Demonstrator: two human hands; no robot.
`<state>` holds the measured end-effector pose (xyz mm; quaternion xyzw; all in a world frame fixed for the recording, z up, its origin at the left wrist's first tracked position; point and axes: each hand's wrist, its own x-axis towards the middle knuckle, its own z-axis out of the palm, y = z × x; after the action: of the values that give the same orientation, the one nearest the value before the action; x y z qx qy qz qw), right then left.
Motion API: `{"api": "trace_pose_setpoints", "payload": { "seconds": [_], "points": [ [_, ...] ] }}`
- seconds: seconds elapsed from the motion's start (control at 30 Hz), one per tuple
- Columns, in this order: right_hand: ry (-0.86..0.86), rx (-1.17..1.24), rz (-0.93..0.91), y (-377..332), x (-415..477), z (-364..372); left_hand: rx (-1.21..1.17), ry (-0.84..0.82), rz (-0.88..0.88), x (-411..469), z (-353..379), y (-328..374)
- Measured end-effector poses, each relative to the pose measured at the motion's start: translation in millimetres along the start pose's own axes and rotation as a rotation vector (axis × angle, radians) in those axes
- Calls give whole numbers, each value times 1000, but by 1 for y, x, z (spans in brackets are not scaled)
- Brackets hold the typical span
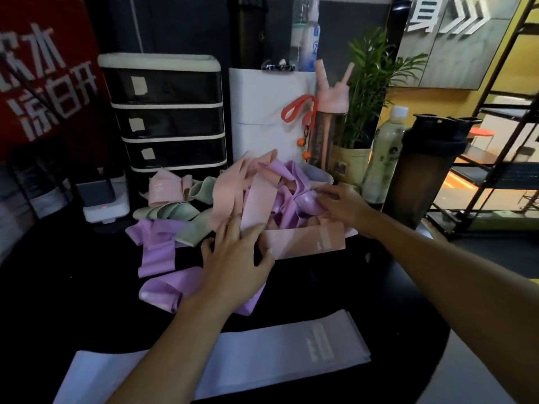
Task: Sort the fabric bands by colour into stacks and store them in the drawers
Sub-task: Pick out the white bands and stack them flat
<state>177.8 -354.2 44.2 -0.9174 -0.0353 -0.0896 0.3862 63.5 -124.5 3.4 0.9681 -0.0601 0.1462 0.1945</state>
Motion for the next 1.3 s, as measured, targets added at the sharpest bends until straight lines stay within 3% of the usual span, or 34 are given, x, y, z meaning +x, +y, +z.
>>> {"api": "trace_pose_setpoints", "payload": {
  "seconds": [0.47,0.7,1.03,1.3],
  "points": [
    [146,27,-272,-55,-30,-46,-78,150,33,0,-27,14],
    [215,263,-354,-107,-58,-78,-164,269,194,-1,-86,48],
    [60,449,-397,-172,-127,-86,-371,331,303,-32,-156,52],
    [-70,560,-254,-196,-171,-66,-386,327,354,-67,-176,30]
  ]
}}
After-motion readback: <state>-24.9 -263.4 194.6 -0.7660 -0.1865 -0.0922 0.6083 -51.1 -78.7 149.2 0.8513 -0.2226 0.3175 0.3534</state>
